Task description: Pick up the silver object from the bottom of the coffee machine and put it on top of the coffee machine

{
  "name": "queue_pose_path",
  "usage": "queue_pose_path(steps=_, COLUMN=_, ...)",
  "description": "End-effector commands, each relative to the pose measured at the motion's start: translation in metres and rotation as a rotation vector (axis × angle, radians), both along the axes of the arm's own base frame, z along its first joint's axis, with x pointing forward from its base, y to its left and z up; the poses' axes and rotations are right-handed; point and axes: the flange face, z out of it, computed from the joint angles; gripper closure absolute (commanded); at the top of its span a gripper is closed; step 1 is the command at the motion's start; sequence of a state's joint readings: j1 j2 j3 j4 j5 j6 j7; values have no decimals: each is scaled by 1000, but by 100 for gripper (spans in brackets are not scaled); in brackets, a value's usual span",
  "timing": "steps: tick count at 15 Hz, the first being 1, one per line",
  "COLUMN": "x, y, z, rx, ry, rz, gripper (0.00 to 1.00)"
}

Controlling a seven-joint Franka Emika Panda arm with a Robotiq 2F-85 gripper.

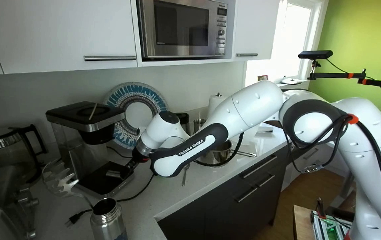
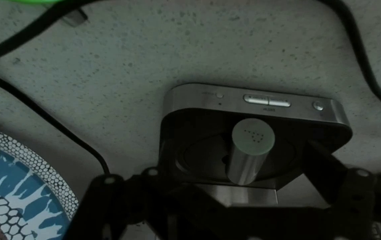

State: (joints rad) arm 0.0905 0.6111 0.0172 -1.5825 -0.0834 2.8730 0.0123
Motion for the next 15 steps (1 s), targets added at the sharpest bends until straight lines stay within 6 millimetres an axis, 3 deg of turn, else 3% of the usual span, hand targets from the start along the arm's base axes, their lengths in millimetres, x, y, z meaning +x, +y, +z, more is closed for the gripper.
queue_pose_path(steps=1, x=16, y=6, z=-14, rx=-23, ry=-83, rz=19, gripper=8)
queue_pose_path(steps=5, x=26, y=13, z=-29, rx=-14, ry=-107, rz=25, gripper=13)
queue_pose_path(steps=11, x=31, y=17, z=-24, rx=-8, ry=-148, rz=16, gripper=10)
queue_pose_path(steps=15, x=38, y=18, z=-28, rx=29, ry=-146, rz=9, gripper=21)
